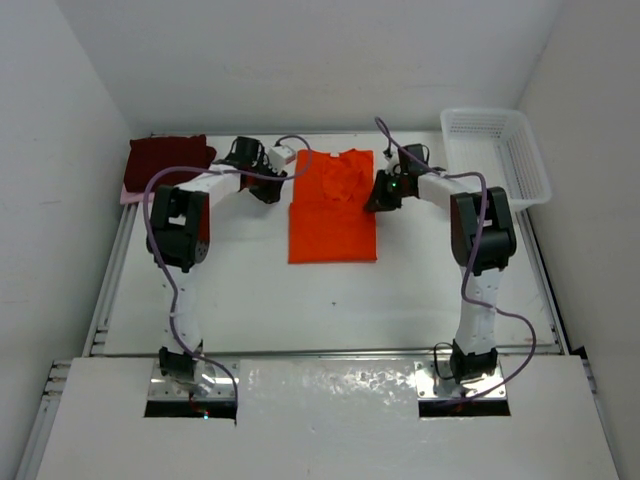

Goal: Fold and stack the t-shirts
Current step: Fold the folded rectangular tshirt in 1/3 of the way

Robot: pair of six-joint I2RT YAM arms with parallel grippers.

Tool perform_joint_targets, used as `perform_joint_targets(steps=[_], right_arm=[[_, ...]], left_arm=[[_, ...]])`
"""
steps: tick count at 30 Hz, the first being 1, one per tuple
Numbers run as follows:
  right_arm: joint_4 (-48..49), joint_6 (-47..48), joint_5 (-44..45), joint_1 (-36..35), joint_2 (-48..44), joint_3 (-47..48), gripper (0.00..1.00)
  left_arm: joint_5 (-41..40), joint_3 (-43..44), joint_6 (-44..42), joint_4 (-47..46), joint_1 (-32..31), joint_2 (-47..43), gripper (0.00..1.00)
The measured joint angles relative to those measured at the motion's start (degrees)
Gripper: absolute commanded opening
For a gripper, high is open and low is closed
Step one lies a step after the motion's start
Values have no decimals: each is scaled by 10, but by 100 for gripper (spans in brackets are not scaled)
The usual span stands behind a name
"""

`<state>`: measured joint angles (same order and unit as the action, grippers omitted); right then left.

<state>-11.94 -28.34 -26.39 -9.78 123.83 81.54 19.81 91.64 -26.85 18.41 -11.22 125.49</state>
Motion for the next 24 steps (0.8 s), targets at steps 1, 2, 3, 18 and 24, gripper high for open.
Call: perform_joint_targets(steps=[1, 2, 3, 18, 24], right_arm=[[-20, 8, 14, 1, 0, 16, 26], [-38, 14, 27, 2, -3, 31, 35], [-55, 18, 42, 5, -9, 42, 38], [-101, 10, 23, 24, -205, -219, 63], [-57, -36, -10, 7, -202, -276, 61]], left_arm=[[4, 7, -13, 16, 0, -1, 32], [10, 16, -35, 39, -3, -3, 34], [12, 23, -64, 60, -8, -9, 35], [-22, -216, -353, 224, -221, -175, 51], [-71, -231, -342, 169, -219, -176, 50]])
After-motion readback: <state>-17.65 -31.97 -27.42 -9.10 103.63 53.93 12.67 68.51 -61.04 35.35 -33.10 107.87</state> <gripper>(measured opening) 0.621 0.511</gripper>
